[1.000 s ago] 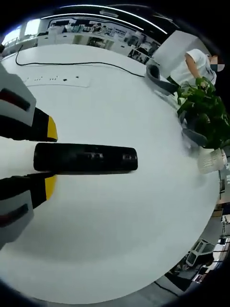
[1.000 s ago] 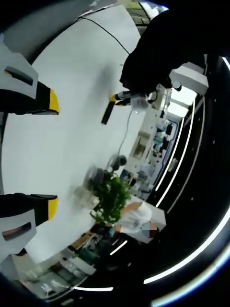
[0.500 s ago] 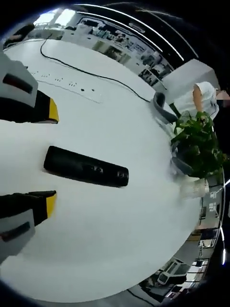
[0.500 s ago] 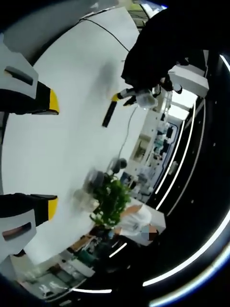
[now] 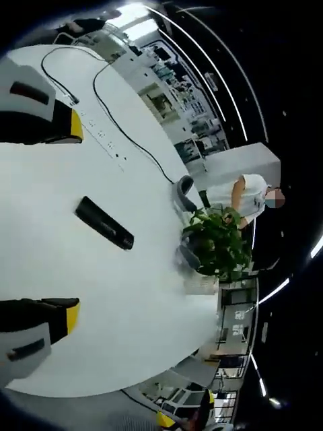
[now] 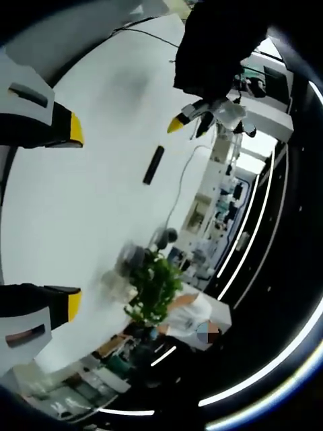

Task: Press the specified remote control buttons in sequence, fully releasing each button before pressing the next.

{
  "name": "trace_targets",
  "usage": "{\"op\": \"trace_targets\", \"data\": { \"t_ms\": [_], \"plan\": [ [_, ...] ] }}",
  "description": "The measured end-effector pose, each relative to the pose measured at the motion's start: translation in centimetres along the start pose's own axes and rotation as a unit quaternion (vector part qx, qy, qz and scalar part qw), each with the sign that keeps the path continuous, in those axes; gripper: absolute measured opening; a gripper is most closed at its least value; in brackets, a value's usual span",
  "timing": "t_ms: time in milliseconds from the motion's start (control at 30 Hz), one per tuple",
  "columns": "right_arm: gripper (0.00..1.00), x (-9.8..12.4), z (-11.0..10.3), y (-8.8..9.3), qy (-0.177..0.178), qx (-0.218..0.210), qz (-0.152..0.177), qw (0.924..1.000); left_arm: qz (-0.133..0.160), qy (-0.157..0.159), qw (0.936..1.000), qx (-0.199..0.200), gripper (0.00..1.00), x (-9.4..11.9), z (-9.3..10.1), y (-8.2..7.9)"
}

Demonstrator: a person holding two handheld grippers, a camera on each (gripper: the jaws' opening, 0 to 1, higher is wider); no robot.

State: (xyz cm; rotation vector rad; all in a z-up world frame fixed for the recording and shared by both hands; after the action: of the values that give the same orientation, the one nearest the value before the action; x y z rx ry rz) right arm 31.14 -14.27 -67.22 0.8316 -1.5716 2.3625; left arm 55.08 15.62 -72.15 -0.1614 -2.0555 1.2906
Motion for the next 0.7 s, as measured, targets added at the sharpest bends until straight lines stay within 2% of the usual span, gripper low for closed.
{"op": "trace_targets", "data": {
  "t_ms": [167, 267, 333, 400, 433, 467, 533, 633, 700],
  "plan": [
    [0.88, -0.1, 0.0, 0.0, 0.001, 0.003, 0.000, 1.0000, 0.004, -0.008, 0.9996, 0.025, 1.00, 4.2, 1.1, 1.0],
    [0.85, 0.1, -0.1, -0.3, -0.009, -0.014, 0.016, 0.9997, 0.008, -0.023, 0.9986, 0.046, 1.00, 7.1, 2.0, 1.7],
    [0.88, 0.3, 0.1, -0.5, -0.009, -0.021, 0.025, 0.9994, 0.011, -0.037, 0.9967, 0.071, 1.00, 9.1, 2.5, 2.0],
    [0.90, 0.3, -0.1, -1.1, -0.019, -0.039, 0.064, 0.9971, 0.024, -0.047, 0.9937, 0.099, 1.00, 11.0, 3.1, 2.1],
    [0.90, 0.4, -0.1, -1.2, -0.021, -0.040, 0.069, 0.9966, 0.024, -0.050, 0.9924, 0.110, 1.00, 11.9, 3.4, 2.3],
    [0.90, 0.4, 0.0, -1.0, -0.017, -0.038, 0.059, 0.9974, 0.023, -0.049, 0.9922, 0.113, 1.00, 12.4, 3.7, 2.5],
    [0.90, 0.5, 0.1, -1.0, -0.016, -0.043, 0.059, 0.9972, 0.020, -0.059, 0.9906, 0.122, 1.00, 13.5, 4.1, 2.4],
    [0.91, 0.8, 0.2, -1.4, -0.016, -0.052, 0.077, 0.9956, 0.040, -0.066, 0.9867, 0.143, 1.00, 15.1, 5.3, 1.7],
    [0.92, 0.8, 0.3, -1.5, -0.017, -0.059, 0.086, 0.9944, 0.048, -0.069, 0.9869, 0.138, 1.00, 16.0, 6.3, 1.3]
  ]
}}
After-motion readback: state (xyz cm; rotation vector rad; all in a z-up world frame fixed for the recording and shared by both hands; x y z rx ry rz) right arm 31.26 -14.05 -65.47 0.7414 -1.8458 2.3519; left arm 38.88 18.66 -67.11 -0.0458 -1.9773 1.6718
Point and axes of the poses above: the point that each gripper's makers call its tool centre point, and the gripper's own axes: x roughly backward along the fingers, z roughly to its right, y roughly out of its underside, the point moved 5 cm from there along x, roughly backward along the fingers, and after that the axes turned 12 degrees about -y, right-handed, at the moved point
